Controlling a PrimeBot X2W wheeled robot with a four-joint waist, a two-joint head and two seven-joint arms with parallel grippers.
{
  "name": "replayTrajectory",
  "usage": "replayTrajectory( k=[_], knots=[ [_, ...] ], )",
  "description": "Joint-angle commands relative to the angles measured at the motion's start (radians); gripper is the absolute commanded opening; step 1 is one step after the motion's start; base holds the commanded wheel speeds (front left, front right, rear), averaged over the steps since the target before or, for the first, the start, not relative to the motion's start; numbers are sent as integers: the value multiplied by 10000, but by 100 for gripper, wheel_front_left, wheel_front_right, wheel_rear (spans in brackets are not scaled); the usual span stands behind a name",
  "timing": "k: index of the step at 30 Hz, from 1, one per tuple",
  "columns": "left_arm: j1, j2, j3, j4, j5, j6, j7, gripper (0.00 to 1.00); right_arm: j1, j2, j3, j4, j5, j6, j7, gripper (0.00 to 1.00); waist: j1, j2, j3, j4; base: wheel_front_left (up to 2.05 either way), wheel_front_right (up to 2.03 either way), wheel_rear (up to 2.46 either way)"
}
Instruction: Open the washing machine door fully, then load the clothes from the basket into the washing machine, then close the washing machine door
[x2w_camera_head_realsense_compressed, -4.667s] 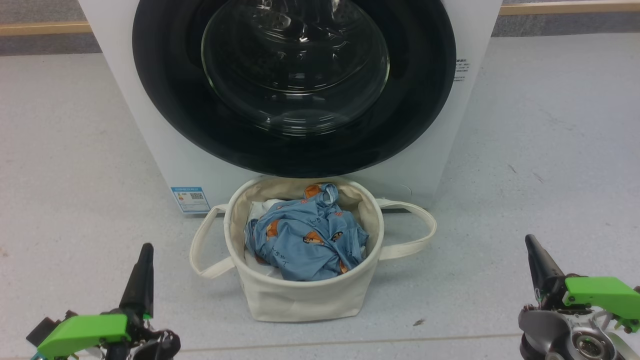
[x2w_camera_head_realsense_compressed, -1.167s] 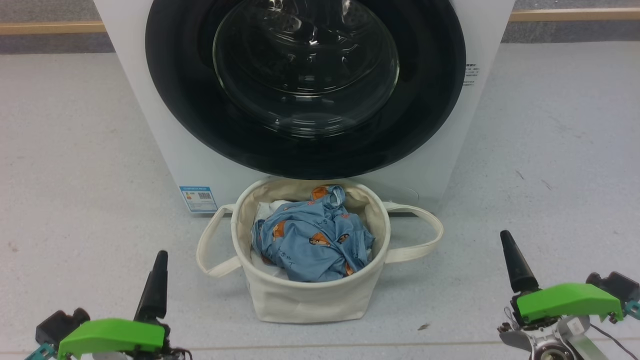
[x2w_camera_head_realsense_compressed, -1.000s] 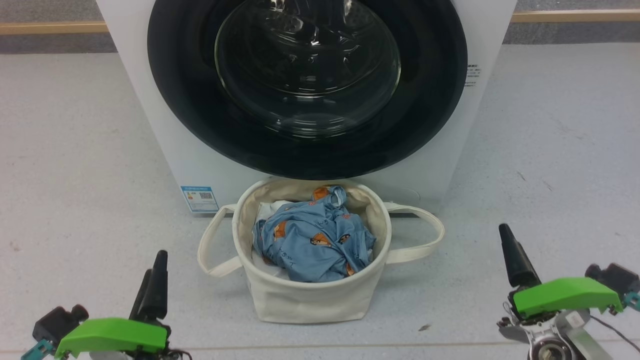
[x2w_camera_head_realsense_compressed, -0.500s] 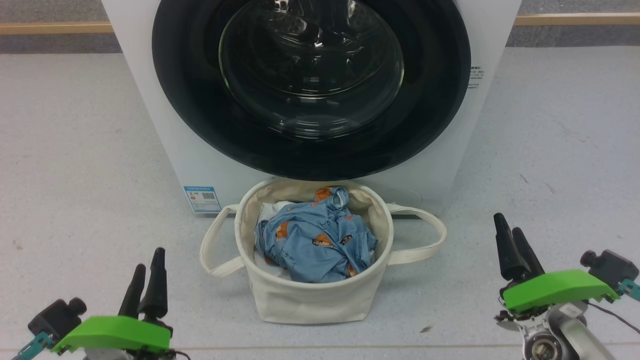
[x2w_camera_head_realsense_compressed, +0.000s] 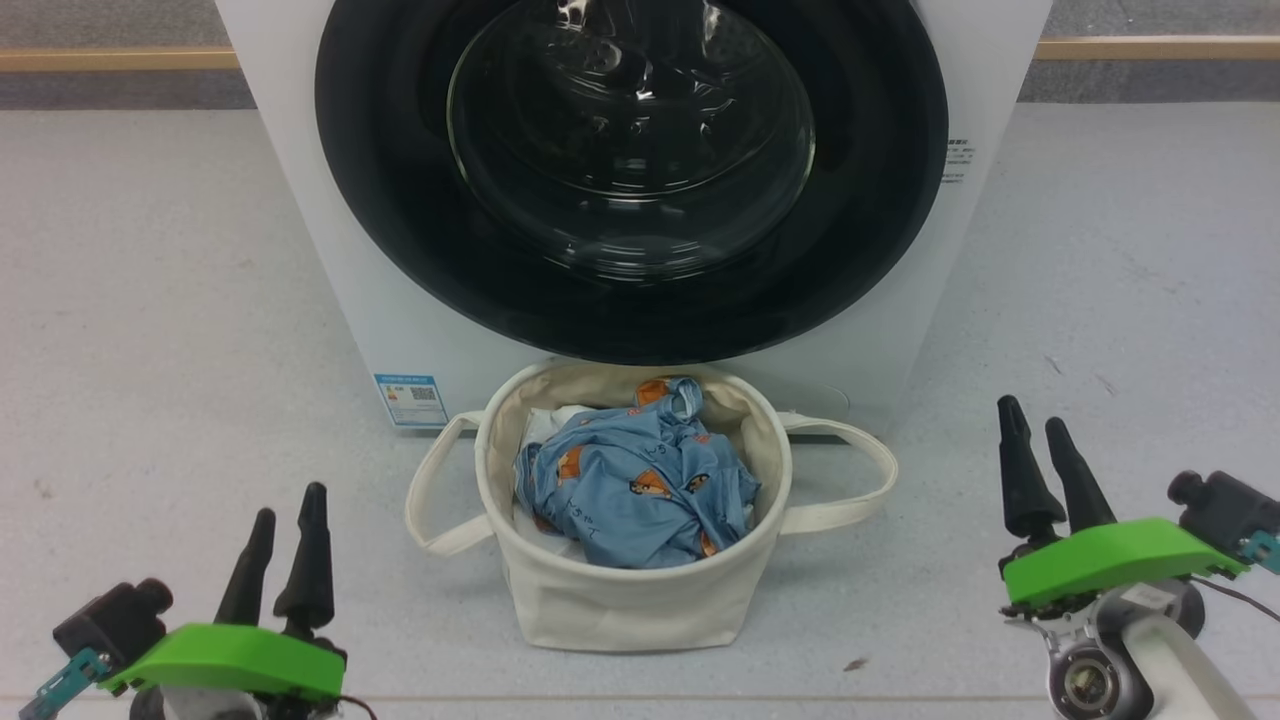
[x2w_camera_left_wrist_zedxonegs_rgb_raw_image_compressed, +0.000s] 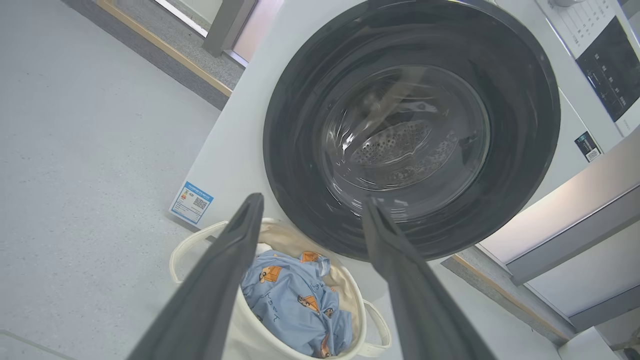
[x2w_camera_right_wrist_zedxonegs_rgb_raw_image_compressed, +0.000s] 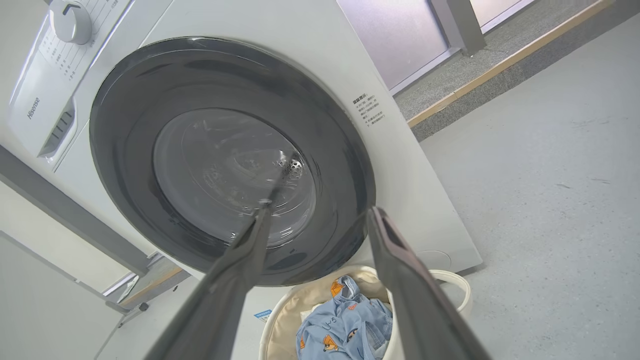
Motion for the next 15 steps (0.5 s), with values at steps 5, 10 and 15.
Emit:
replayTrajectory(
  k=[5,10,15],
  knots=[
    [-665,279,324,-166,802,-137,-249,100,-548,-18,-31,-164,-891,0,-108,100,-1,0,-24,58,0,0,0],
    [-746,304,374,-30,1346,-247,-395,100,-634,43,-41,-112,-1557,0,-110,100,-1,0,-15,107,0,0,0],
    [-833,351,350,84,1980,-345,-541,100,-705,105,-75,-11,-2196,0,-112,100,-1,0,-26,149,0,0,0]
  ],
)
